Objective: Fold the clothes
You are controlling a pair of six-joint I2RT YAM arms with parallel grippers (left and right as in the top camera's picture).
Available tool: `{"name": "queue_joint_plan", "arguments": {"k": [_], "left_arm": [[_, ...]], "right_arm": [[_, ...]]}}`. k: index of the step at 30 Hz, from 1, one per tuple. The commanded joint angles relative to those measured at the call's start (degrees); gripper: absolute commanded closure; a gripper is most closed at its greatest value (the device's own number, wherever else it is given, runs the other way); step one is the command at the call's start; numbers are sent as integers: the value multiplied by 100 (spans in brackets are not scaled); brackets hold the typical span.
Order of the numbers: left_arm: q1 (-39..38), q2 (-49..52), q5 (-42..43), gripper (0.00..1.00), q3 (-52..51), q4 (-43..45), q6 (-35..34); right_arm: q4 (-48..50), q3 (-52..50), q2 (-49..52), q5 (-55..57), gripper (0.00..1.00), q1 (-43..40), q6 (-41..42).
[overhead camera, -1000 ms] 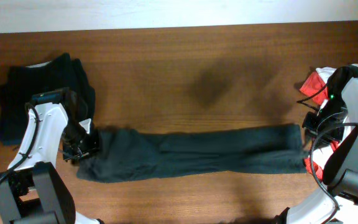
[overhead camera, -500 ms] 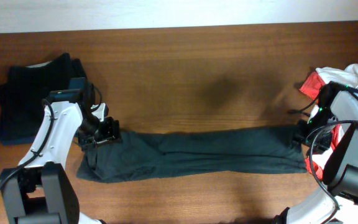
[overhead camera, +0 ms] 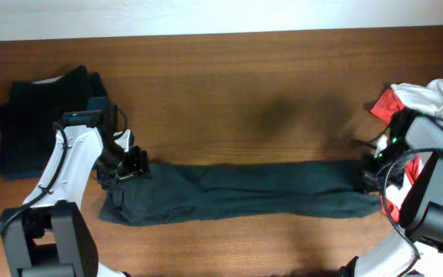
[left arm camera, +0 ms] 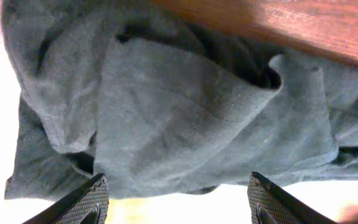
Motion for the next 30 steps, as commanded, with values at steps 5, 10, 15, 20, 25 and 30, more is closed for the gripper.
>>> {"name": "queue_joint_plan", "arguments": {"k": [5, 10, 15, 20, 25, 30], "left_arm": [[883, -120, 0, 27, -7, 33, -50], [883, -120, -2, 27, -7, 33, -50], [881, -120, 0, 27, -7, 22, -50], [883, -120, -2, 27, -7, 13, -50], [881, -120, -2, 16, -7, 17, -46], [876, -120, -4, 2, -887, 872, 776]], "right_arm": [[-1700, 1609, -149, 140, 96, 2009, 358], [-1545, 1327, -142, 114, 96, 3912, 1025], [-1102, 1318, -72, -160, 91, 4828, 1276], [-1029, 1318, -72, -470, 63, 5016, 1163], [-1023, 1318, -72, 339, 63, 5010, 1451], [-1425, 1318, -74, 1193, 62, 4404, 2494]]}}
